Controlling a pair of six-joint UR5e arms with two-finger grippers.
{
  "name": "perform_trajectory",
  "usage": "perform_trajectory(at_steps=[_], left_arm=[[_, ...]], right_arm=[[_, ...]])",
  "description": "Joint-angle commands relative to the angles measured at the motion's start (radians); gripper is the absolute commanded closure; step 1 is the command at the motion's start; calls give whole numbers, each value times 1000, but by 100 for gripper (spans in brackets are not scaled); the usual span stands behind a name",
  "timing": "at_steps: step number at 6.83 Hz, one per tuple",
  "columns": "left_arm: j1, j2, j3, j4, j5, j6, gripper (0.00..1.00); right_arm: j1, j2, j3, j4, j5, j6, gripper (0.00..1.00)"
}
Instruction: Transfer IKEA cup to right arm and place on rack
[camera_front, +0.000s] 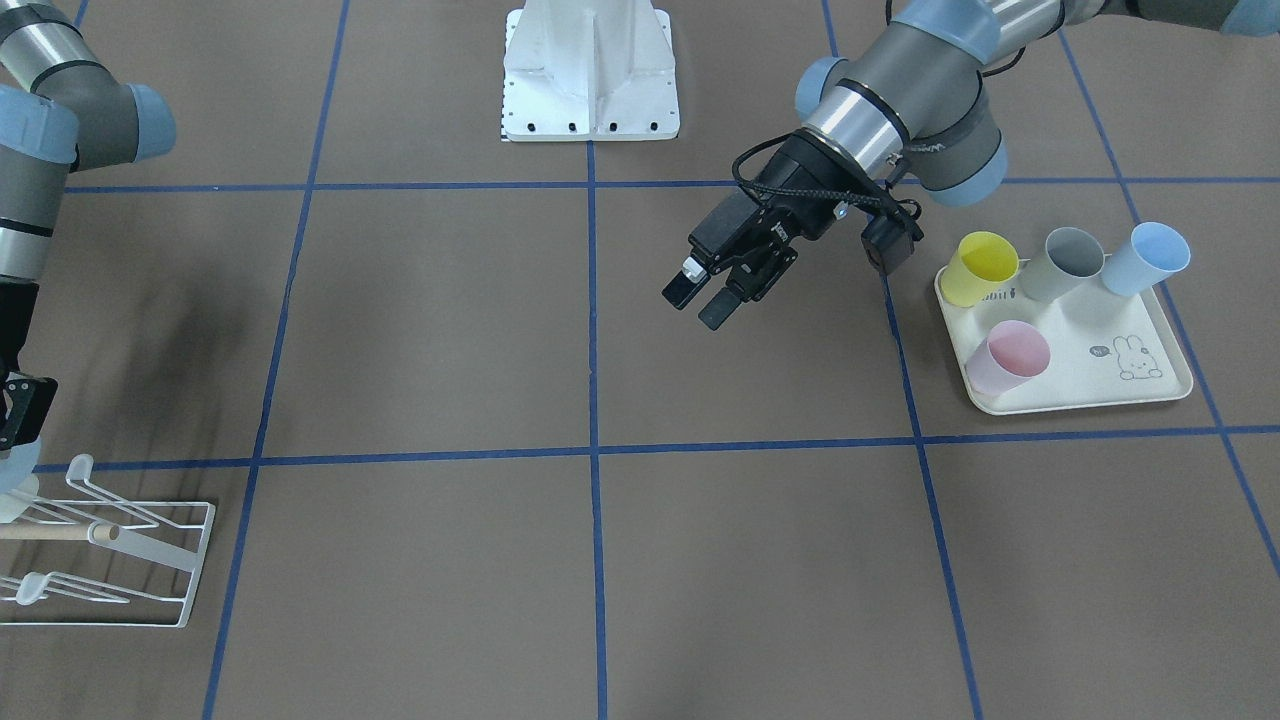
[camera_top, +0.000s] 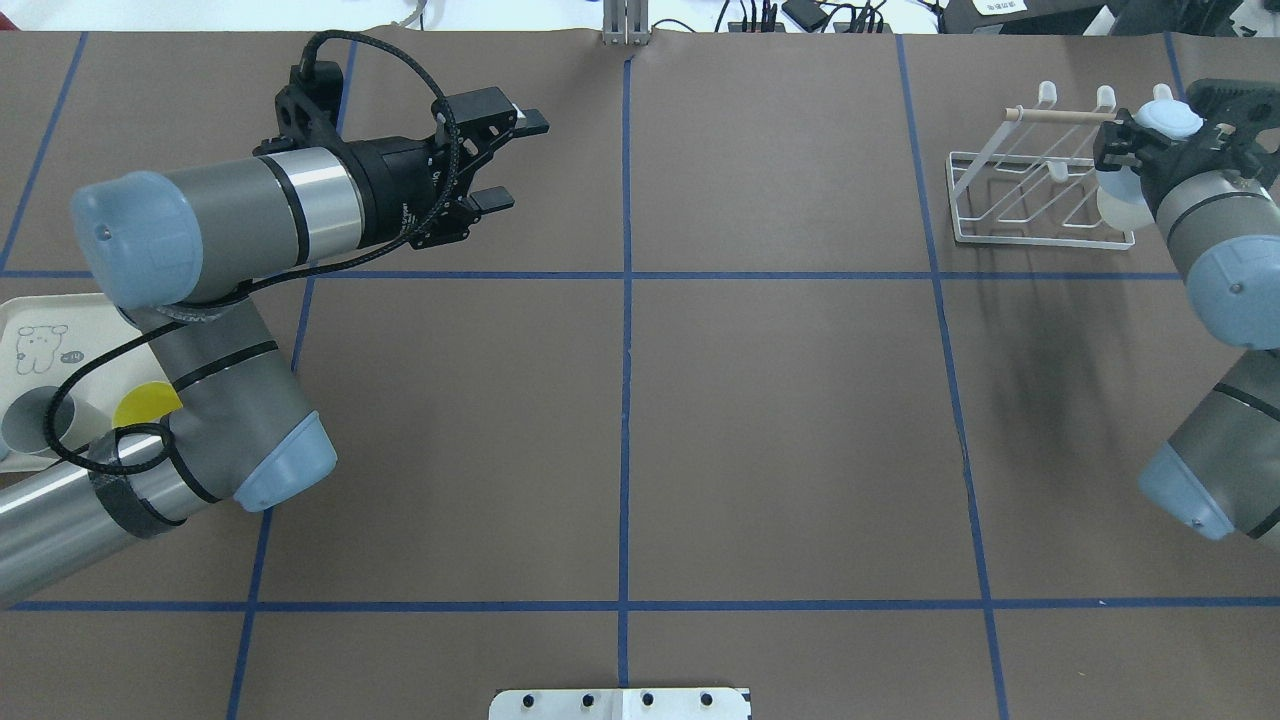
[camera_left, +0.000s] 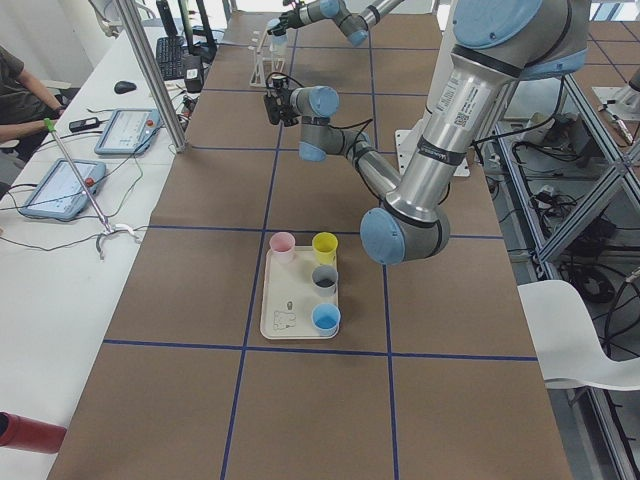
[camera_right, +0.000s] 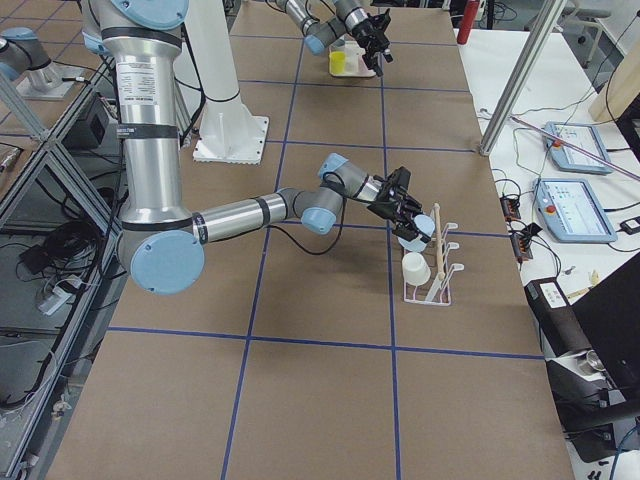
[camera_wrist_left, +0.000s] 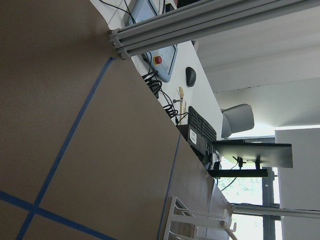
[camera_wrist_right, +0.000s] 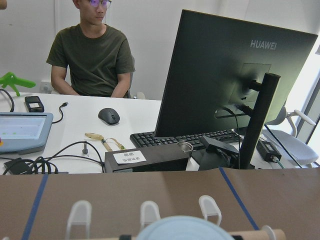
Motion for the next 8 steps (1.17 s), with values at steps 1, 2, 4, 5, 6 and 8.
perform_trajectory(at_steps=[1, 2, 4, 5, 6, 8], left_arm=[[3, 9, 4, 0, 1, 0, 0], [3, 9, 5, 0, 1, 0, 0], [4, 9, 9, 0, 3, 0, 0], [4, 9, 9, 0, 3, 0, 0], [4, 9, 9, 0, 4, 0, 0], [6, 9, 9, 0, 3, 0, 0]], right_arm=[[-8, 2, -9, 1, -2, 0, 100], [-11, 16, -18, 1, -2, 2, 100], [-16, 18, -32, 2, -2, 2, 100], [-16, 18, -32, 2, -3, 2, 100], [-16, 18, -35, 2, -2, 2, 100], [-16, 16, -44, 10, -2, 0, 100]])
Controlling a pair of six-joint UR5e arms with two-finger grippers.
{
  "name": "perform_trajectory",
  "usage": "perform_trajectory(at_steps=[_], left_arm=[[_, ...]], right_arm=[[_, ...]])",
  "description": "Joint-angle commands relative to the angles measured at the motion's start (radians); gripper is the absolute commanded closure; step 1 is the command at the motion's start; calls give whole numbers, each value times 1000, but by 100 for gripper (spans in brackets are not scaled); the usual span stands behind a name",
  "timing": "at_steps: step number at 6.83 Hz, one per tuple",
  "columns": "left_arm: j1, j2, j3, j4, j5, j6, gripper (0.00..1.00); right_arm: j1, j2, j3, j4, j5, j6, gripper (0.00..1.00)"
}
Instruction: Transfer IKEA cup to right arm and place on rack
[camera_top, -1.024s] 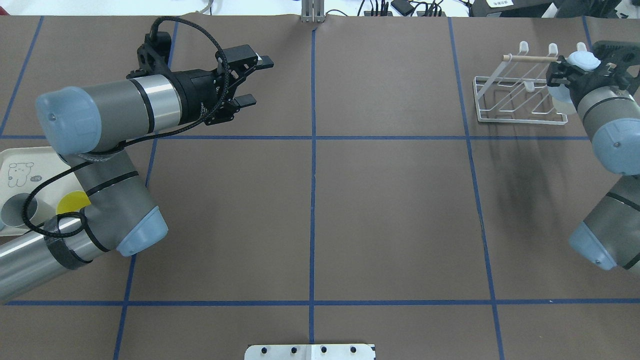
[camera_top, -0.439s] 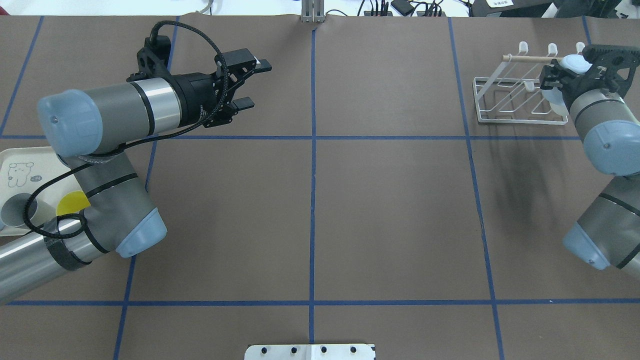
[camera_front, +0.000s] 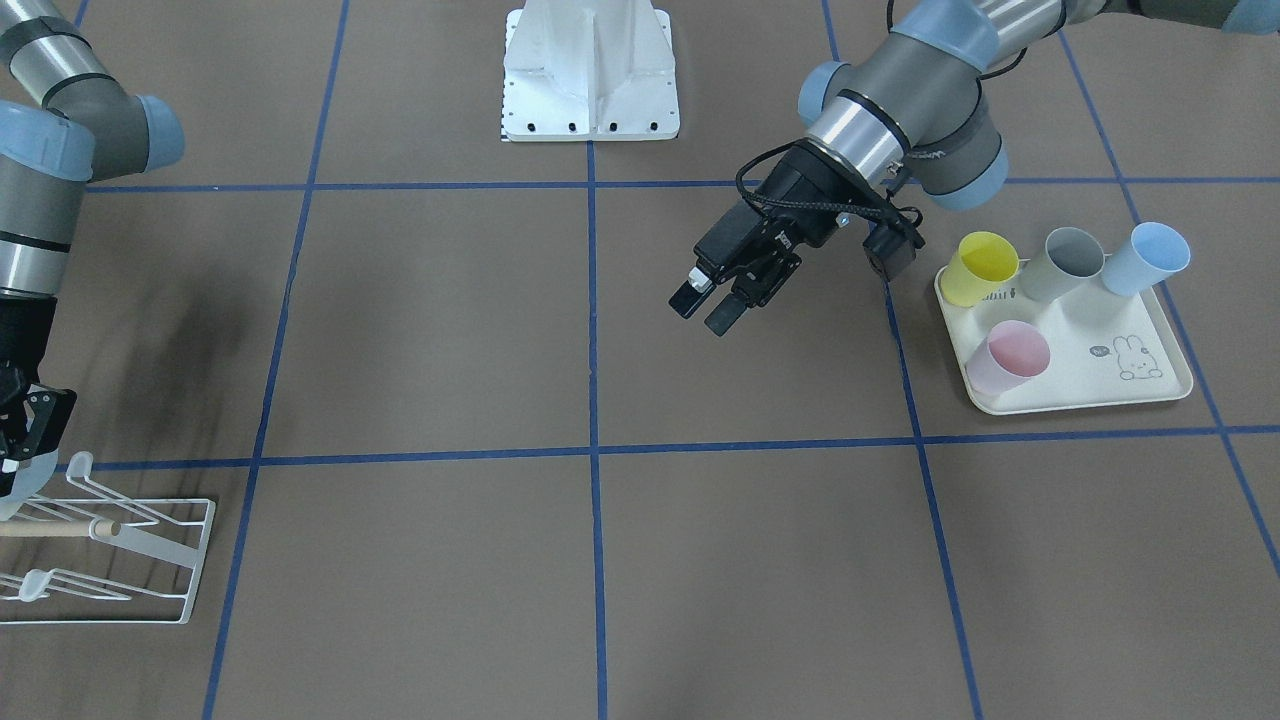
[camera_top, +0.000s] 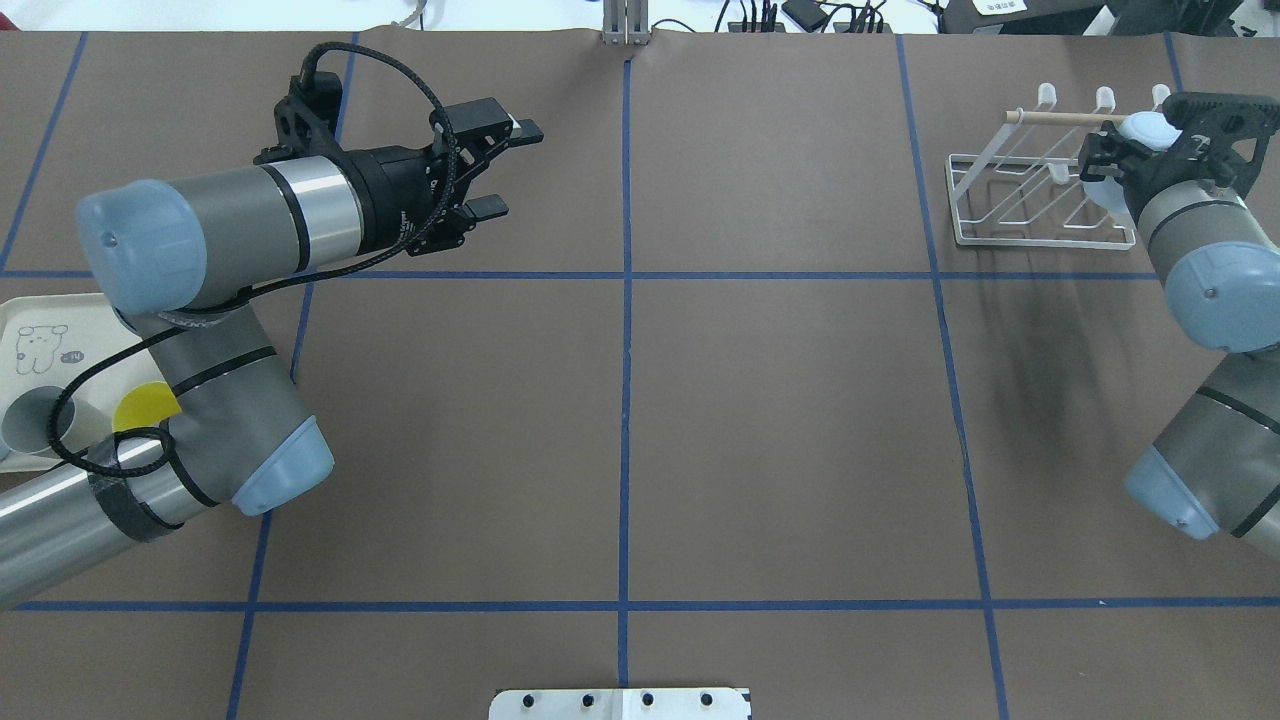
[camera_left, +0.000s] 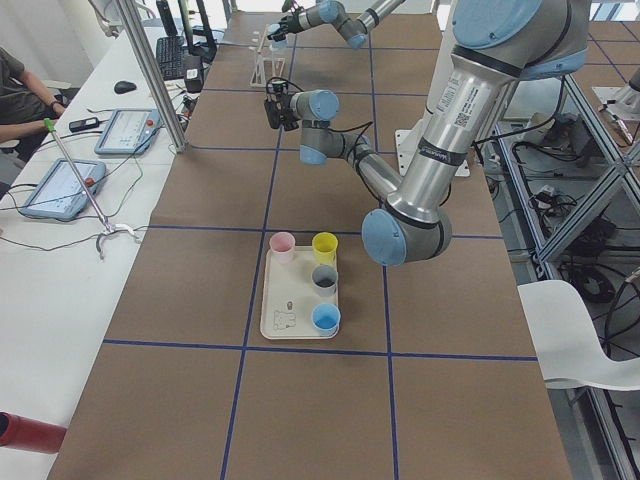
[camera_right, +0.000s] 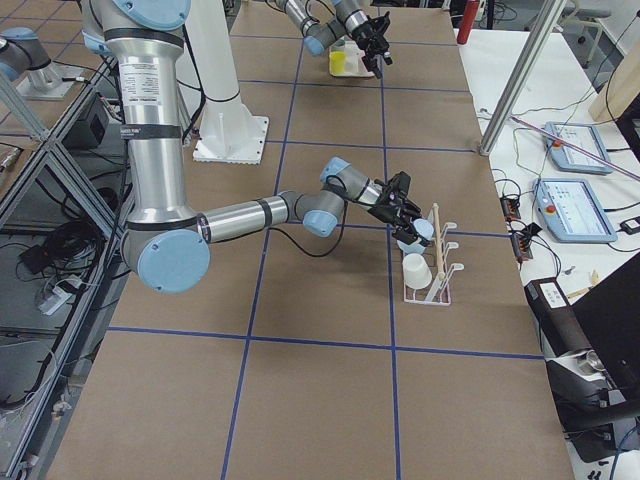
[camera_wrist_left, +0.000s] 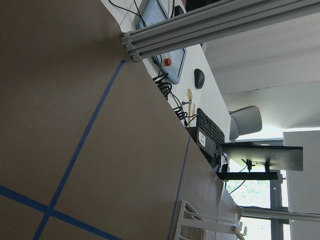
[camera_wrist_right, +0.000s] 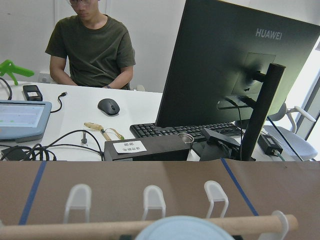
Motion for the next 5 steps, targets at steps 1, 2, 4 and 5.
perform_trajectory(at_steps=[1, 2, 4, 5], left_arm=[[1, 0, 2, 0, 0, 0, 0], [1, 0, 2, 0, 0, 0, 0], [1, 0, 2, -2, 0, 0, 0], [1, 0, 3, 0, 1, 0, 0]], right_arm=[[1, -3, -4, 7, 0, -1, 100], [3, -4, -4, 11, 2, -16, 100], [3, -3, -4, 11, 2, -35, 100], [3, -1, -4, 11, 2, -35, 54]])
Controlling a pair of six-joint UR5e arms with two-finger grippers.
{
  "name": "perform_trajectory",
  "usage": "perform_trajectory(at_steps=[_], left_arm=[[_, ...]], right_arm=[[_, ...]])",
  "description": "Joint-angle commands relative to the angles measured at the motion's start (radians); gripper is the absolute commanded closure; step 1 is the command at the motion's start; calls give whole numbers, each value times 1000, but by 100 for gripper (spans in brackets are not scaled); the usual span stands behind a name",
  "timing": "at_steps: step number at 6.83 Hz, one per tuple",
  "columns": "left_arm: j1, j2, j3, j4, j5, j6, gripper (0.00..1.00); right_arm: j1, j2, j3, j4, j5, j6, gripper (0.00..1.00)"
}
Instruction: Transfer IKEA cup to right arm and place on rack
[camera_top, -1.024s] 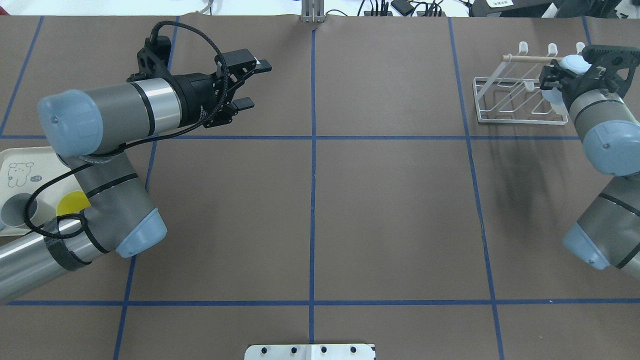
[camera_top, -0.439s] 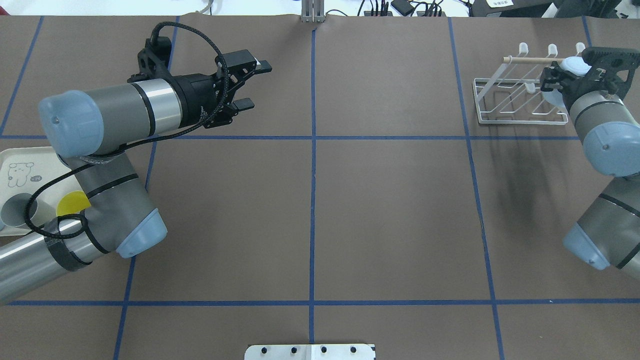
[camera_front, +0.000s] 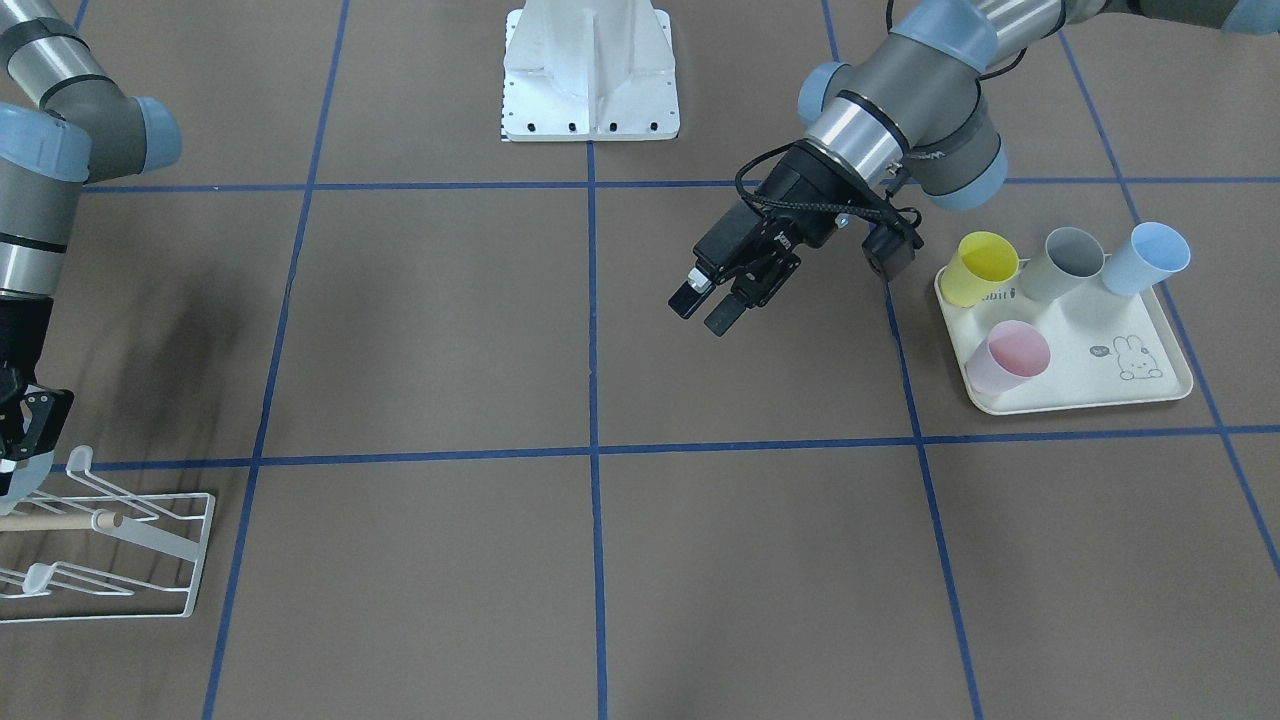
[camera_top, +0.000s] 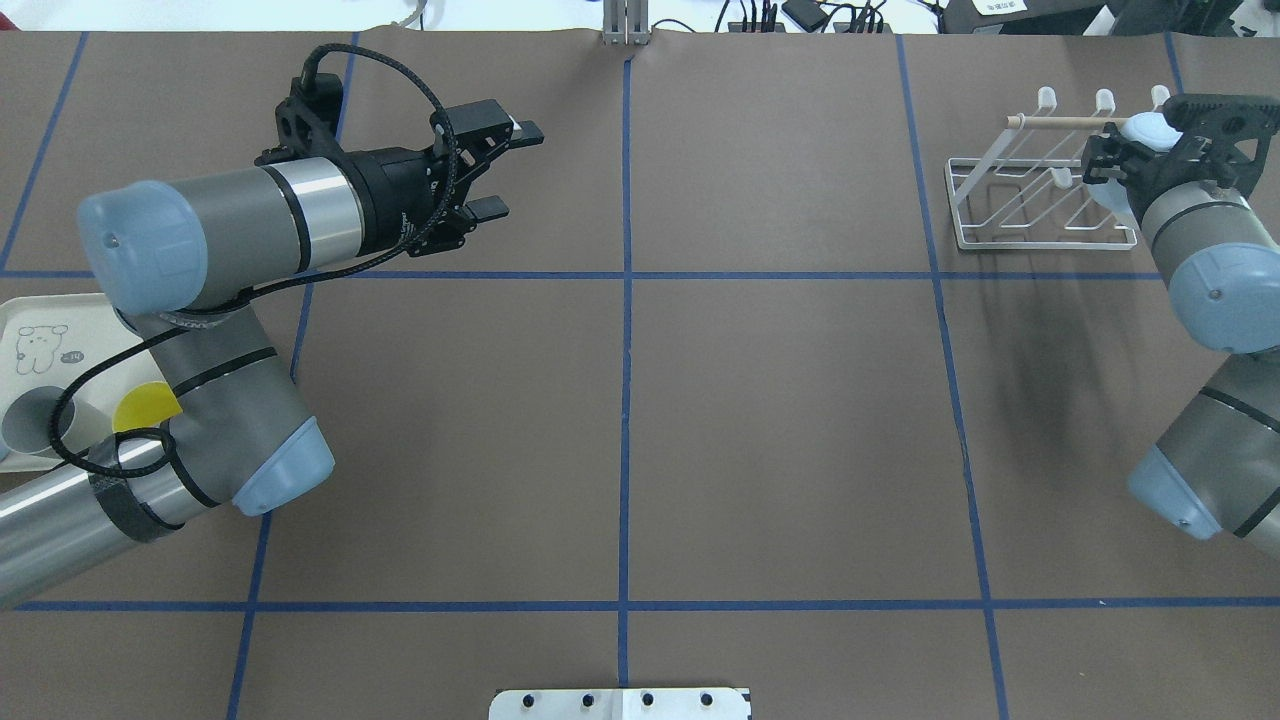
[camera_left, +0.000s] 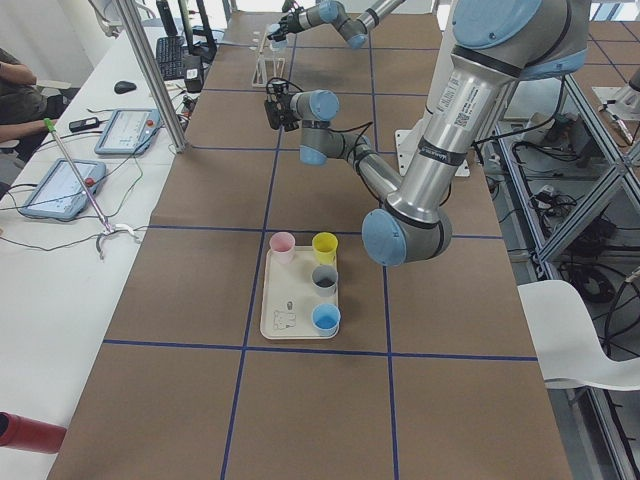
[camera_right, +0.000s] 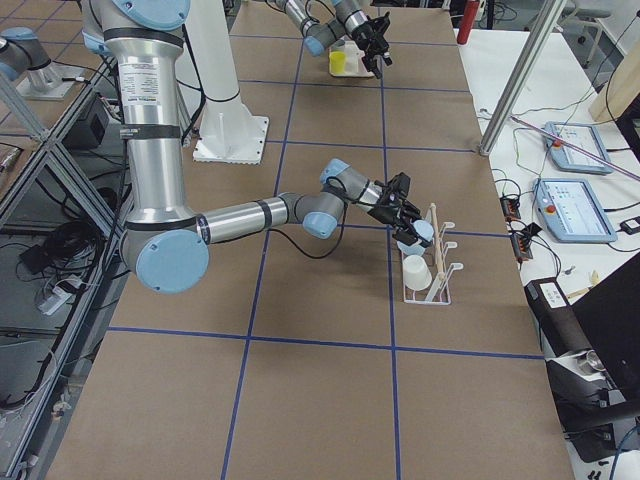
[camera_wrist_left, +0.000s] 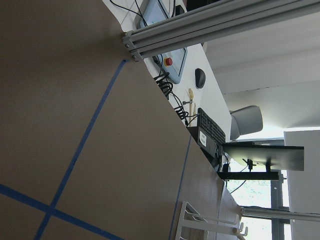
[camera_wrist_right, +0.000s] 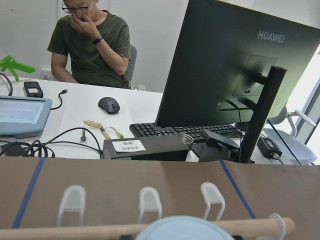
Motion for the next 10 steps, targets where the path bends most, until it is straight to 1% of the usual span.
perform_trajectory(at_steps=[1, 4, 5, 6, 7, 8, 9, 10], left_arm=[[0, 0, 0, -1, 1, 0, 0], [-1, 0, -2, -1, 1, -2, 0], [-1, 0, -8, 1, -2, -2, 0], [-9, 2, -13, 4, -5, 1, 0], [-26, 20, -28, 8, -25, 3, 0], [-102, 34, -80, 107, -121, 90, 0], [-128, 101, -190, 202, -167, 195, 0], [-179, 179, -254, 258, -242, 322, 0]], right_arm=[[0, -1, -2, 2, -1, 1, 1], [2, -5, 9, 3, 0, 1, 0], [6, -8, 36, 28, 3, -1, 0], [12, -15, 100, 19, 9, -1, 0], [14, -18, 160, 14, 37, 12, 0], [21, -47, 258, -33, 98, 16, 0], [28, -54, 376, -147, 168, 71, 0], [25, -42, 457, -223, 223, 166, 0]])
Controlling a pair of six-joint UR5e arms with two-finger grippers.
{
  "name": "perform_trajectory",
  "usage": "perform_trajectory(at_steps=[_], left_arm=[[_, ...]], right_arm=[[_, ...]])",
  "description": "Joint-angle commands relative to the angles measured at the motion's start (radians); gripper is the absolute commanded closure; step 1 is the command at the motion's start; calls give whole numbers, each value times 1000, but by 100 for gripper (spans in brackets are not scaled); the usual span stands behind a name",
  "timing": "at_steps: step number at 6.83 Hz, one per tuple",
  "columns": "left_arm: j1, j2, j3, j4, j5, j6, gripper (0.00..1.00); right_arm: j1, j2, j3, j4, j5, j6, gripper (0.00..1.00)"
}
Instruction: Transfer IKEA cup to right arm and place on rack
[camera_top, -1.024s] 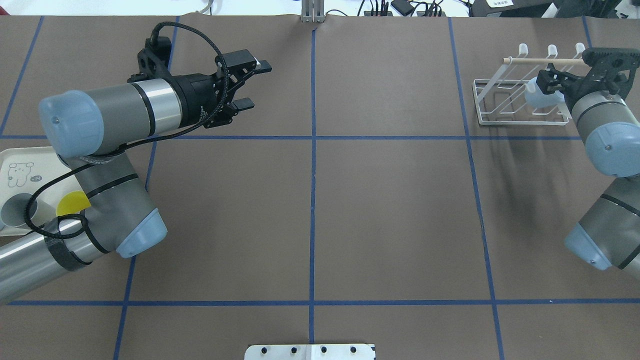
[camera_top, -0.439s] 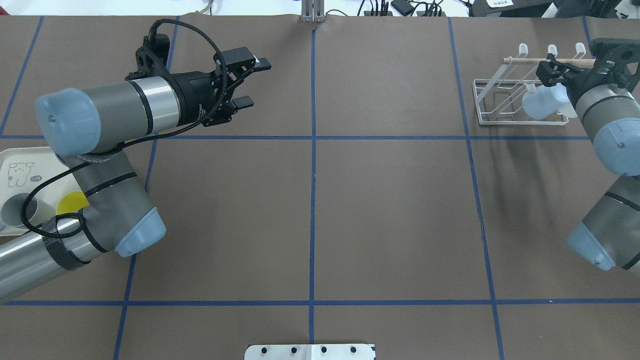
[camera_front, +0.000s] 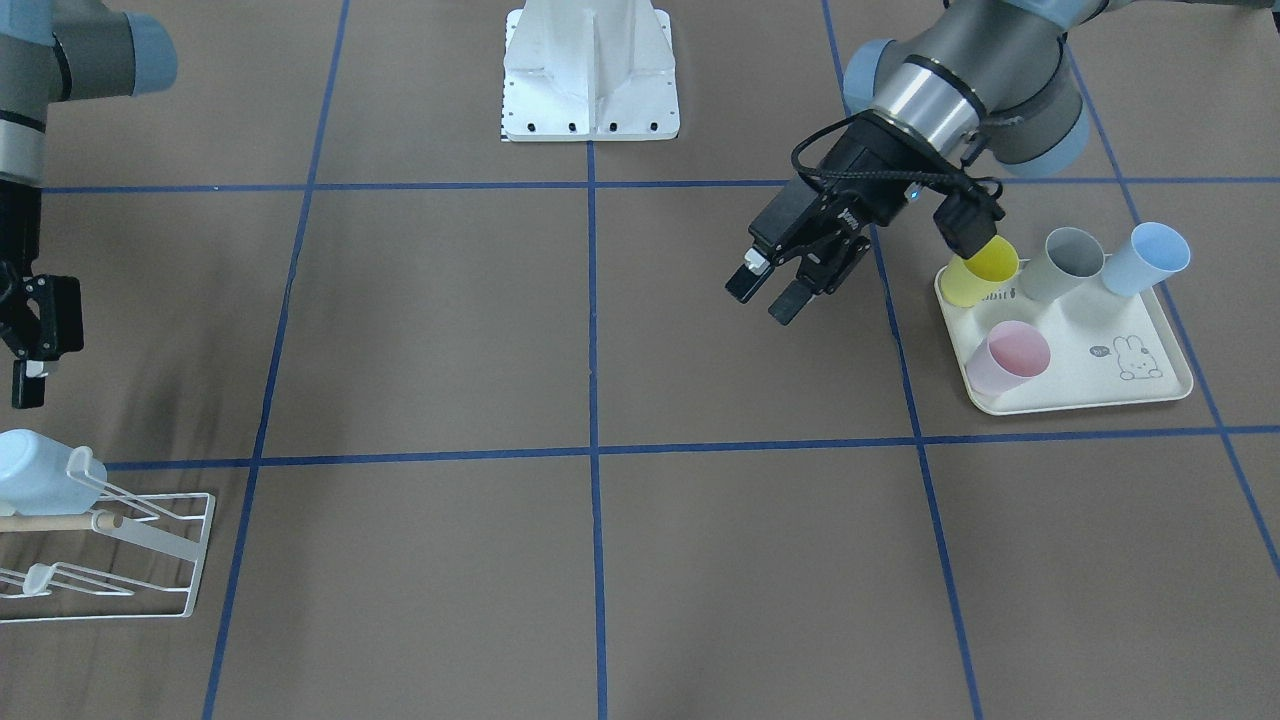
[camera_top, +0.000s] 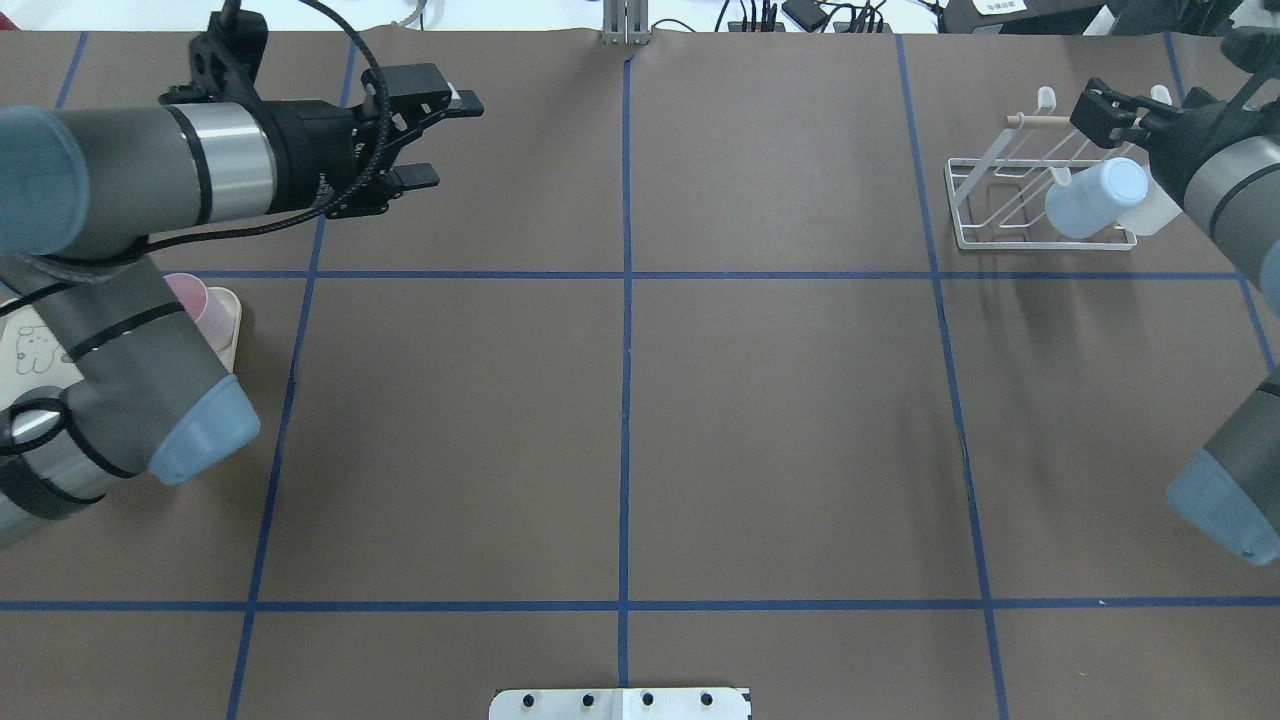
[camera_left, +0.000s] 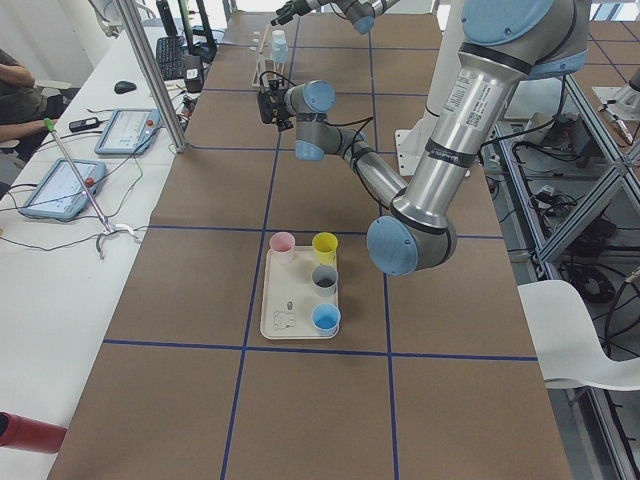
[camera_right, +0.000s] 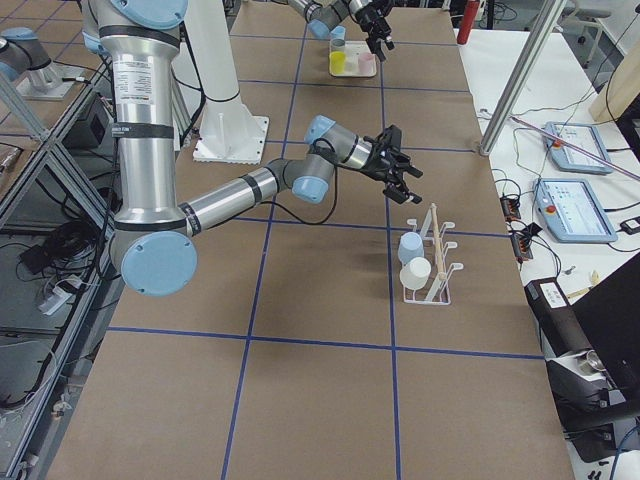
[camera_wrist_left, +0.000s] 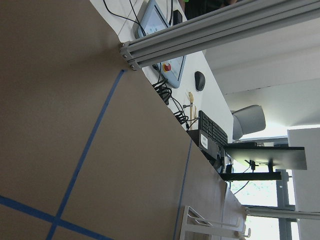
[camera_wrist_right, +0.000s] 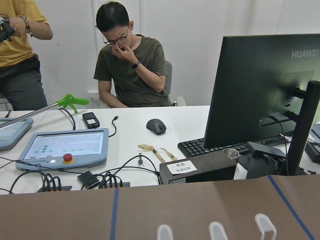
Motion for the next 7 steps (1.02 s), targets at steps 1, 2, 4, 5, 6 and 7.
perform_trajectory(at_steps=[1, 2, 4, 5, 6, 7], left_arm=[[-132, 129, -106, 125, -185, 230, 0], [-187, 195, -118, 145, -260, 352, 0], [-206, 376, -100, 164, -366, 648, 0], [-223, 383, -91, 262, -394, 754, 0], [-229, 378, -88, 400, -393, 919, 0], [-237, 372, -62, 458, -390, 1030, 0]], right_arm=[[-3, 15, 140, -96, 134, 178, 0], [-1, 83, 144, -99, 220, 317, 0], [-13, 203, 138, -99, 351, 529, 0], [-64, 255, 133, -98, 360, 615, 0], [-107, 309, 119, -95, 354, 672, 0], [-124, 341, 98, -89, 348, 697, 0]])
